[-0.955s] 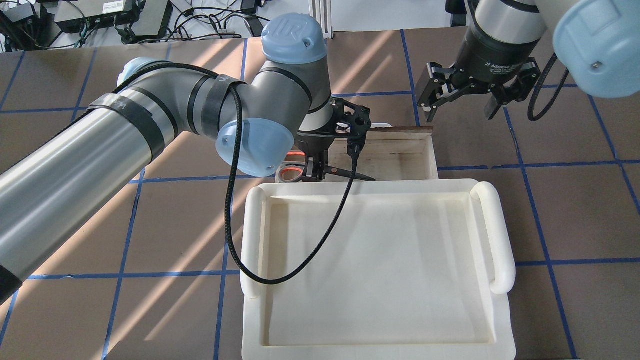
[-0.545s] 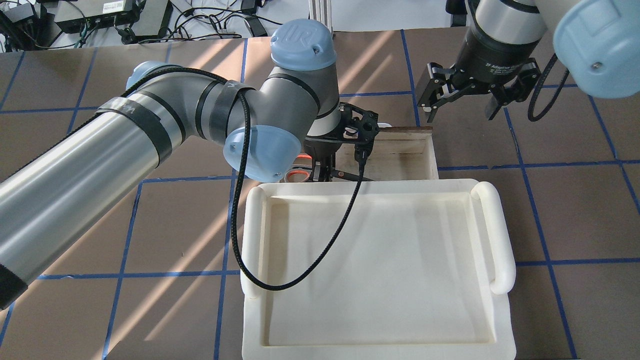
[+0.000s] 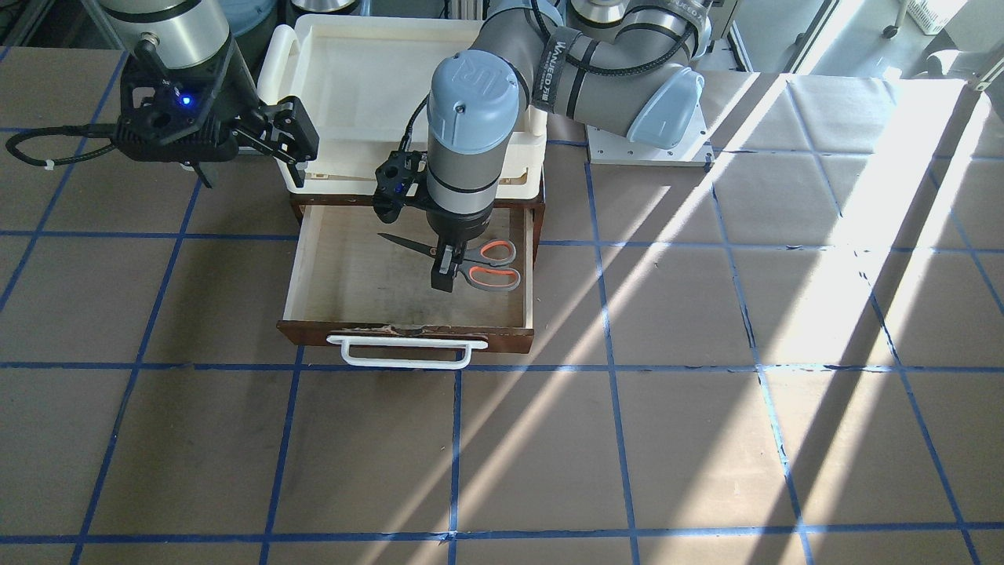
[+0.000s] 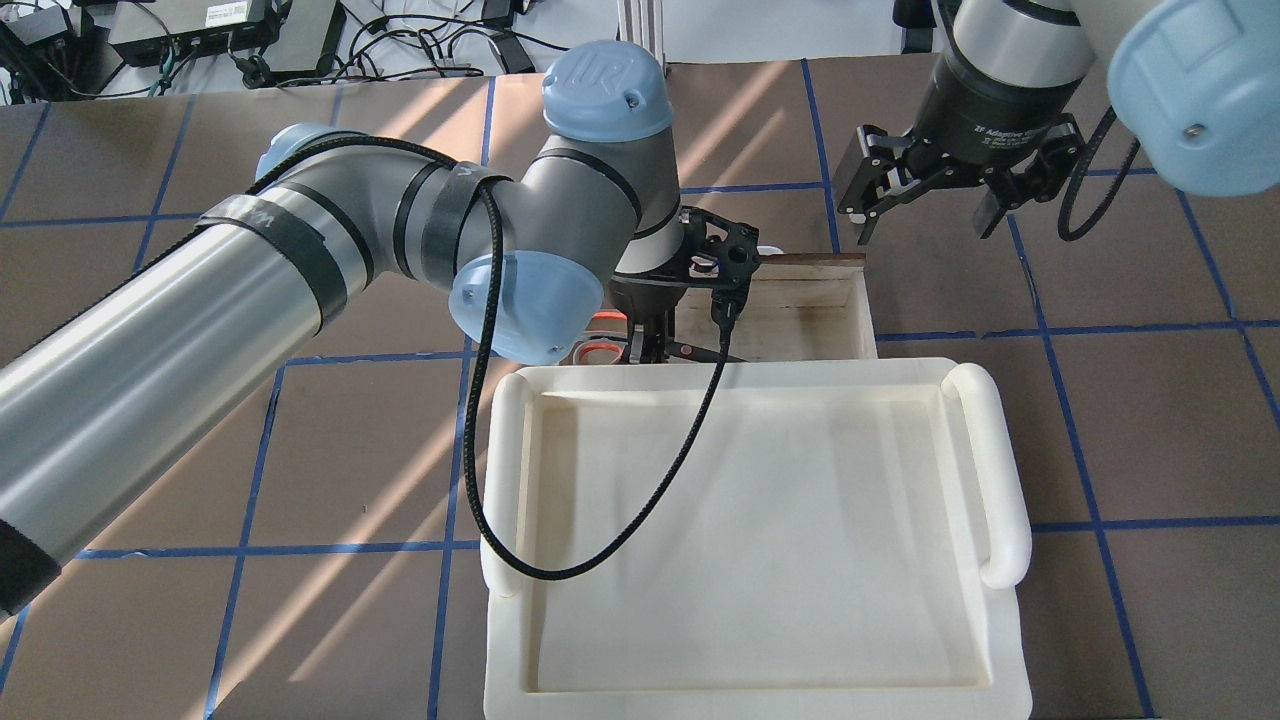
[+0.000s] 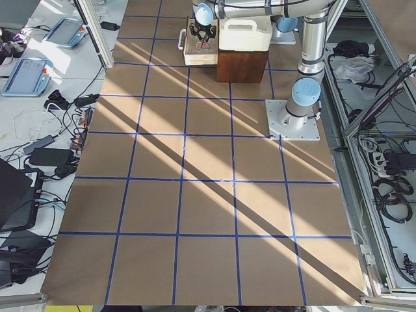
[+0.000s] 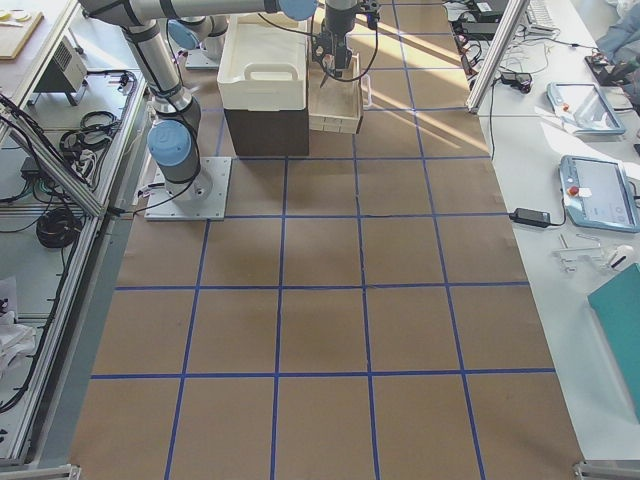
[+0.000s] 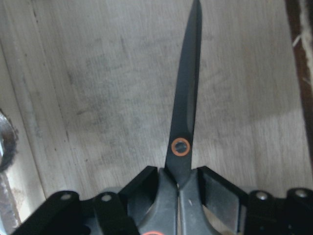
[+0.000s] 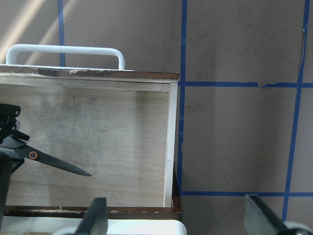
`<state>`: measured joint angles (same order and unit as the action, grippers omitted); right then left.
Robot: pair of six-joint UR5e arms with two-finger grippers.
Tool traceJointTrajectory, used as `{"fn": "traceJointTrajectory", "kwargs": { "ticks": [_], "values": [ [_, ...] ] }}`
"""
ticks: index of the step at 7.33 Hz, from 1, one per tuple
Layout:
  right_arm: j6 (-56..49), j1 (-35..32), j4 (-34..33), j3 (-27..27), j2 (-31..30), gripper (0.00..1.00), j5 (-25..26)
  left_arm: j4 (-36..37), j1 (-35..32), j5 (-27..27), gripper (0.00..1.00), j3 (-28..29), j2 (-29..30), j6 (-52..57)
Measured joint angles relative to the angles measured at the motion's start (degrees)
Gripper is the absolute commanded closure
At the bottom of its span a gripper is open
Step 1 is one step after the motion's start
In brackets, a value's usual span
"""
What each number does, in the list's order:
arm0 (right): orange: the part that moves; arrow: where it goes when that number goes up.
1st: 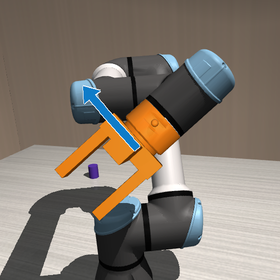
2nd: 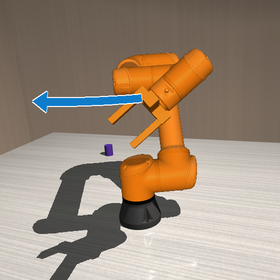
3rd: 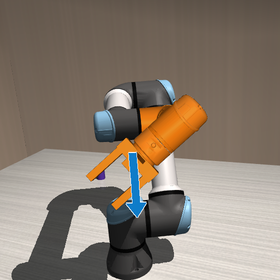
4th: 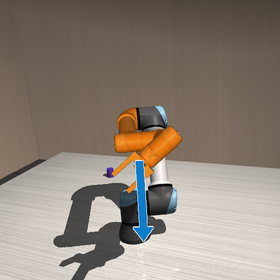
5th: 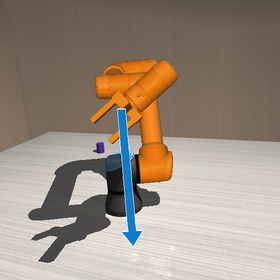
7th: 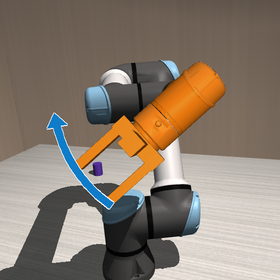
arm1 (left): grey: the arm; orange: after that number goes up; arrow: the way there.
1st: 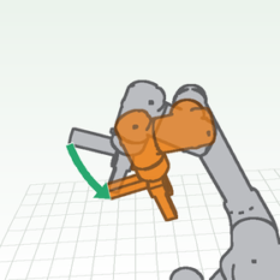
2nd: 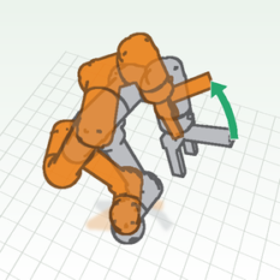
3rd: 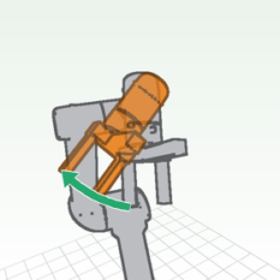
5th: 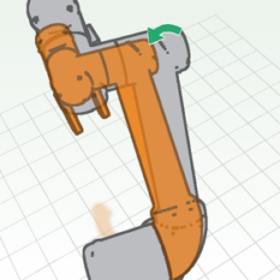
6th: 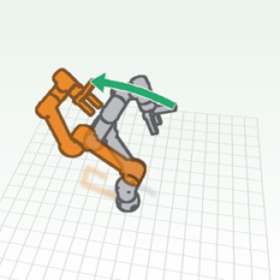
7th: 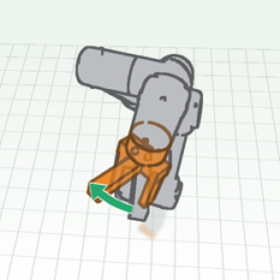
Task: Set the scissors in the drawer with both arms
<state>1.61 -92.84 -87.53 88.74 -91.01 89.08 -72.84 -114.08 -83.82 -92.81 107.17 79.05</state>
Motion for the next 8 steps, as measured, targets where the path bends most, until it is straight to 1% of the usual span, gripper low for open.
{"fn": "traceJointTrajectory", "kwargs": {
  "ticks": [1,4,6,7,8],
  "values": [
    [0.1,0.0,0.0,0.0,0.0,0.00,-0.1,0.2,0.0,0.0,0.32,0.0,0.0,0.0],
    [-0.1,0.0,0.0,0.0,0.0,0.00,0.0,2.8,0.4,0.2,0.32,0.6,-1.1,-2.1],
    [-0.2,0.0,0.0,0.0,0.0,0.00,0.1,2.9,2.4,0.1,0.32,1.9,-3.0,-9.3],
    [-0.2,0.0,0.0,0.0,0.0,0.00,0.2,2.8,3.9,0.1,0.32,2.8,-4.1,-14.8],
    [-0.3,-0.1,0.0,0.0,0.0,0.00,0.3,2.4,5.1,-0.1,0.24,3.7,-5.5,-23.7]
  ]
}}
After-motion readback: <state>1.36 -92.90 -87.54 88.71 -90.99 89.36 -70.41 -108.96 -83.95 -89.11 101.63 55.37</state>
